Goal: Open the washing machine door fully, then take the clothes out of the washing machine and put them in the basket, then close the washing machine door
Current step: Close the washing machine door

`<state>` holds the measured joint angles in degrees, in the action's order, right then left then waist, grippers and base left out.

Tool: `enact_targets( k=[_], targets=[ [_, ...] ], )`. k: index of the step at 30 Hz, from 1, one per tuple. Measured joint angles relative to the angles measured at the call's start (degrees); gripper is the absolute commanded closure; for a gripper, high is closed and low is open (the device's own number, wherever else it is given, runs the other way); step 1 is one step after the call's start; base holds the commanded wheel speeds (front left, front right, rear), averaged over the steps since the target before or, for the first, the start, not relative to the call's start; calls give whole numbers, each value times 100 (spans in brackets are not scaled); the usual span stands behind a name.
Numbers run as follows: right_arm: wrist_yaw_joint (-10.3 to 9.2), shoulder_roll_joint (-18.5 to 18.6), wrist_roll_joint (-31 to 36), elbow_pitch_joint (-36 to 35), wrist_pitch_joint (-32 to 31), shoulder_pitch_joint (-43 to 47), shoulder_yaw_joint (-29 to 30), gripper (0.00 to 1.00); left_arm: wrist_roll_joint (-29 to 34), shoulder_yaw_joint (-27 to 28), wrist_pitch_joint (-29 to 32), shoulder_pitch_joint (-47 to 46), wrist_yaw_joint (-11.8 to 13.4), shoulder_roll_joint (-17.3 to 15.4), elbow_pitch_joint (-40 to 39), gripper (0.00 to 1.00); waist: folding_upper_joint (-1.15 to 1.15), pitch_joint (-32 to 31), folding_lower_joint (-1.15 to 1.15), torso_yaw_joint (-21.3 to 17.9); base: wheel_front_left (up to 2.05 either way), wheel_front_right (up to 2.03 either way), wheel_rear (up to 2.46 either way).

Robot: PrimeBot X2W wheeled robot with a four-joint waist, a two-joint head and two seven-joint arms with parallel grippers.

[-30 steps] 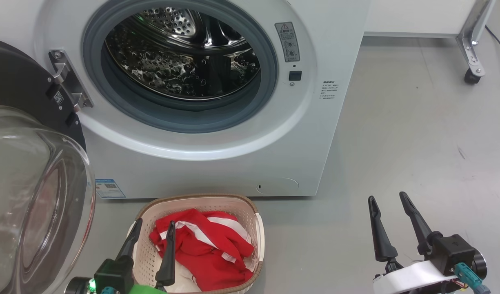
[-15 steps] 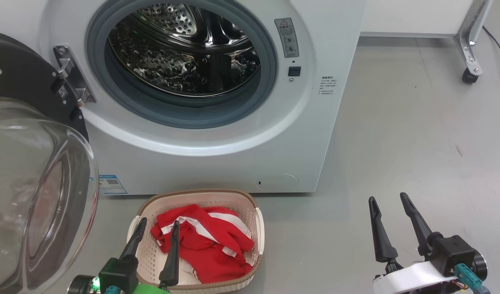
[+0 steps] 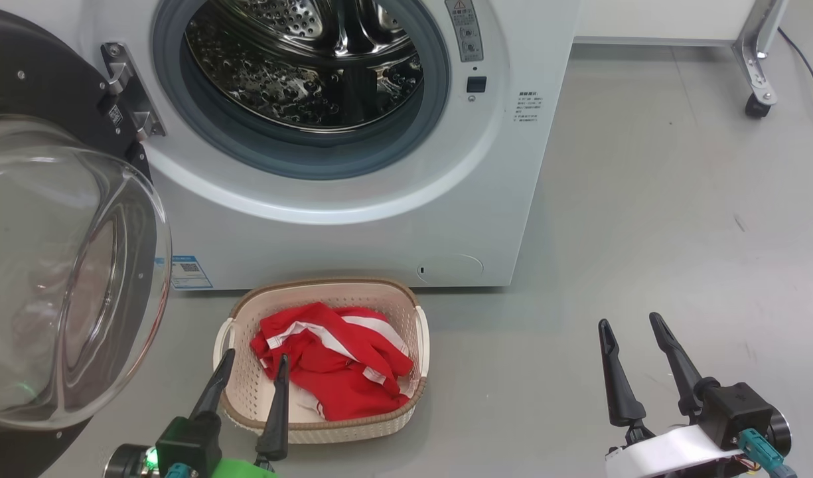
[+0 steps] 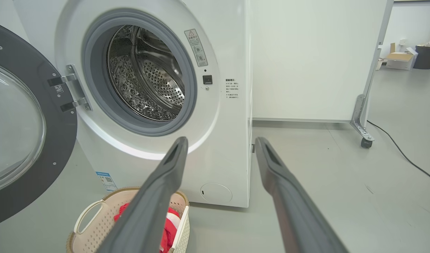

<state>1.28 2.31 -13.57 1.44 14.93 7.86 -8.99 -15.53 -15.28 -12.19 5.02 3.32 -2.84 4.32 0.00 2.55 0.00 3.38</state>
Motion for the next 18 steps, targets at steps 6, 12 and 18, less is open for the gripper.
enact_targets(
  k=[6,12,18],
  targets=[
    [-36,0,-11,-3,0,12,1,0,0,49,-1,1,48,-1,-66,0,0,14,0,-11,-63,63,0],
    [-58,0,-36,-3,0,47,1,0,1,51,-5,2,67,-1,-116,0,0,18,0,-24,-39,39,0],
    [-87,0,-36,-3,0,57,0,0,29,52,-5,2,70,-2,-146,0,0,31,0,-31,-17,17,0]
  ],
)
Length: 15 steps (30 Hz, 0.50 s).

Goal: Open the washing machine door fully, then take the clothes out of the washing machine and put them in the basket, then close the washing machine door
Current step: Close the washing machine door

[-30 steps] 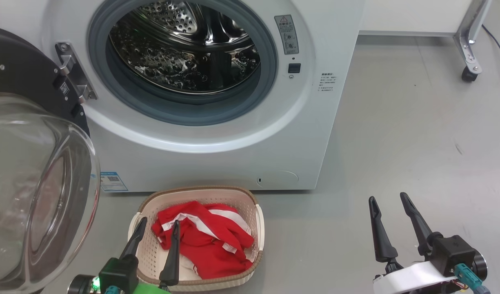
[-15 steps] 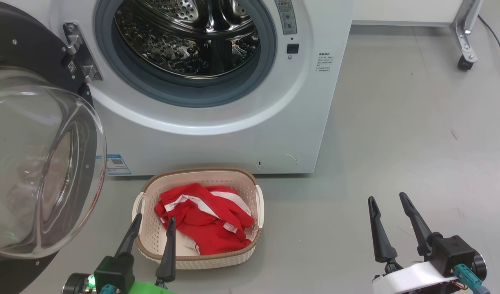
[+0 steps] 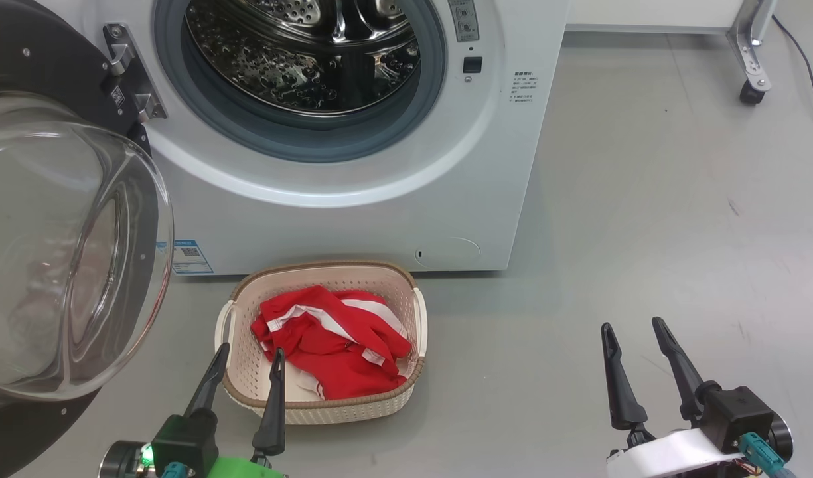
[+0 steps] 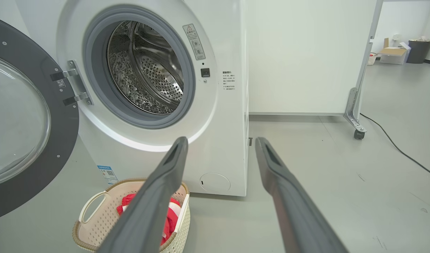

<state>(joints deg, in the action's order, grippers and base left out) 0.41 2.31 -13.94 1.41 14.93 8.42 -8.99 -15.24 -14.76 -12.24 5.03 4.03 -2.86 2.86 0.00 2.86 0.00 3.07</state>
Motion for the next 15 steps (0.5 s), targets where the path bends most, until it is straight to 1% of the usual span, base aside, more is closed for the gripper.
enact_targets(
  k=[15],
  targets=[
    [0,0,1,3,0,1,-20,0,82,0,-1,0,51,-16,-69,0,0,16,0,-5,0,0,0]
  ],
)
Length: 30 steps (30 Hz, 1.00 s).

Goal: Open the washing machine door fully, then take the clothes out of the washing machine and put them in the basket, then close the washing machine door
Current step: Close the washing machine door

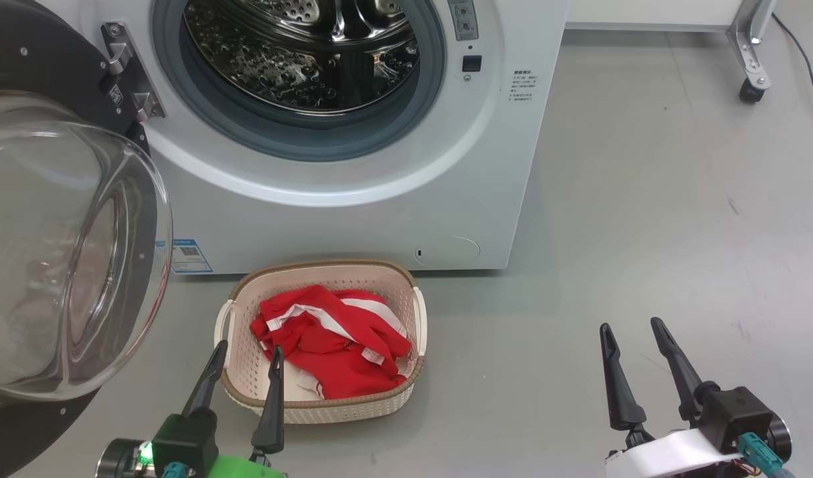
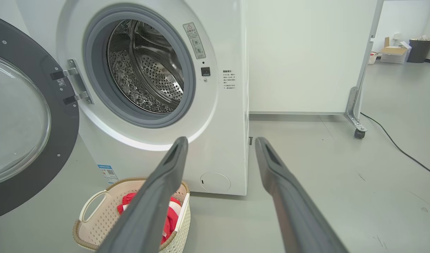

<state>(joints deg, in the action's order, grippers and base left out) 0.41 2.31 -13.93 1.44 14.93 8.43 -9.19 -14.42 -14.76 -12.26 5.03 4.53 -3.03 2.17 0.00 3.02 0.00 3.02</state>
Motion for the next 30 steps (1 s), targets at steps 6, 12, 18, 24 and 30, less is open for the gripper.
enact_targets(
  k=[6,12,18,24,30],
  targets=[
    [-12,0,4,-1,0,11,75,0,33,-40,-1,-2,7,0,-11,0,0,3,0,51,0,0,0],
    [-12,-1,37,-10,0,36,122,0,152,-76,-18,-6,8,-7,-19,0,0,0,0,248,0,0,0],
    [1,-1,48,-33,0,46,153,0,151,-86,-27,-9,25,-7,-20,0,0,3,0,548,0,0,0],
    [54,-1,100,-44,0,57,130,0,151,-38,-56,-10,52,-5,-88,0,0,13,0,879,0,0,0],
    [129,-1,145,-42,0,57,88,0,148,93,-92,-10,81,-4,-135,0,0,33,0,1327,0,0,0]
  ],
)
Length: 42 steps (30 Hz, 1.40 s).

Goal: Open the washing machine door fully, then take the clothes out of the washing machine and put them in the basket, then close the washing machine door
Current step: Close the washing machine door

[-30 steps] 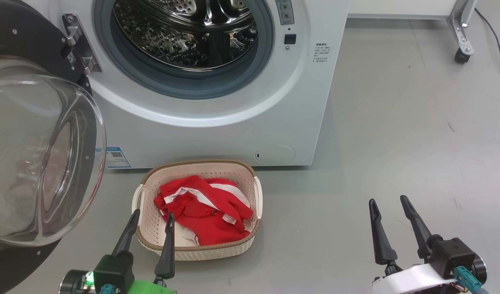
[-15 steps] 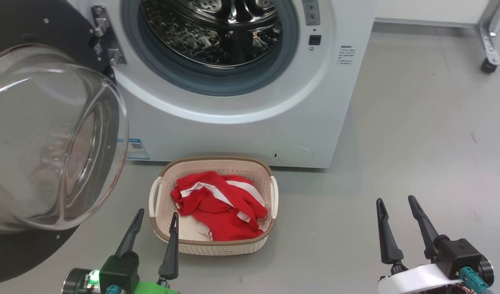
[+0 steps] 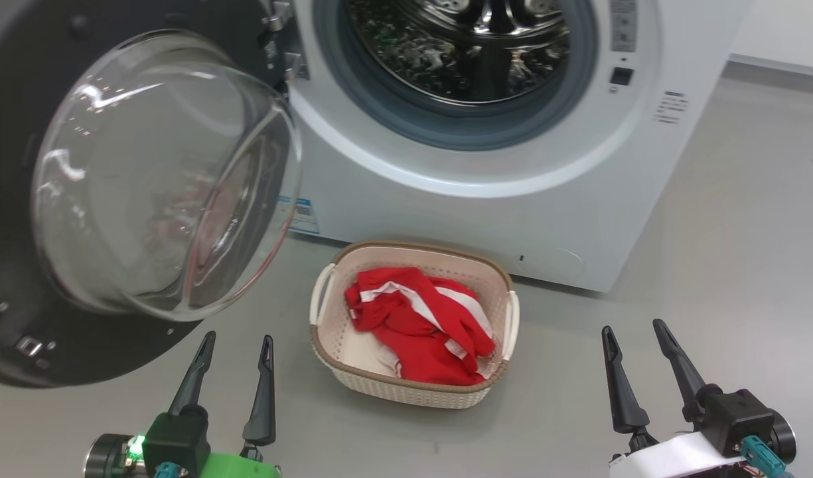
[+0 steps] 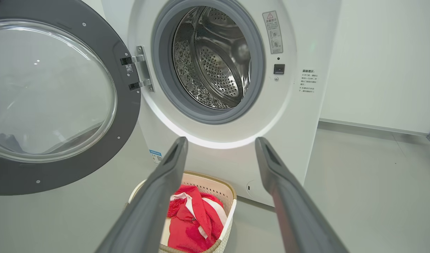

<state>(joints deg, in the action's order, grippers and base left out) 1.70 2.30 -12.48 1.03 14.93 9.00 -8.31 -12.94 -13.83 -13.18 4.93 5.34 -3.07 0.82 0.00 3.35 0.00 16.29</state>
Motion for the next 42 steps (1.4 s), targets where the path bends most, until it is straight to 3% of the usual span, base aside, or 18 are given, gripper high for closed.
enact_targets(
  k=[17,39,41,42],
  targets=[
    [70,-2,57,20,0,-1,-153,0,-74,59,-11,2,16,4,44,0,0,-12,0,1283,0,0,0],
    [69,0,63,81,0,-3,-190,0,-118,73,-58,5,42,9,45,0,0,46,0,1424,0,0,0],
    [69,0,108,85,0,-6,-189,0,-129,71,-58,5,42,10,45,57,0,48,0,1426,0,0,0],
    [69,0,111,86,0,-8,-188,0,-194,67,-58,5,42,11,49,100,0,49,0,1426,0,0,0]
  ],
)
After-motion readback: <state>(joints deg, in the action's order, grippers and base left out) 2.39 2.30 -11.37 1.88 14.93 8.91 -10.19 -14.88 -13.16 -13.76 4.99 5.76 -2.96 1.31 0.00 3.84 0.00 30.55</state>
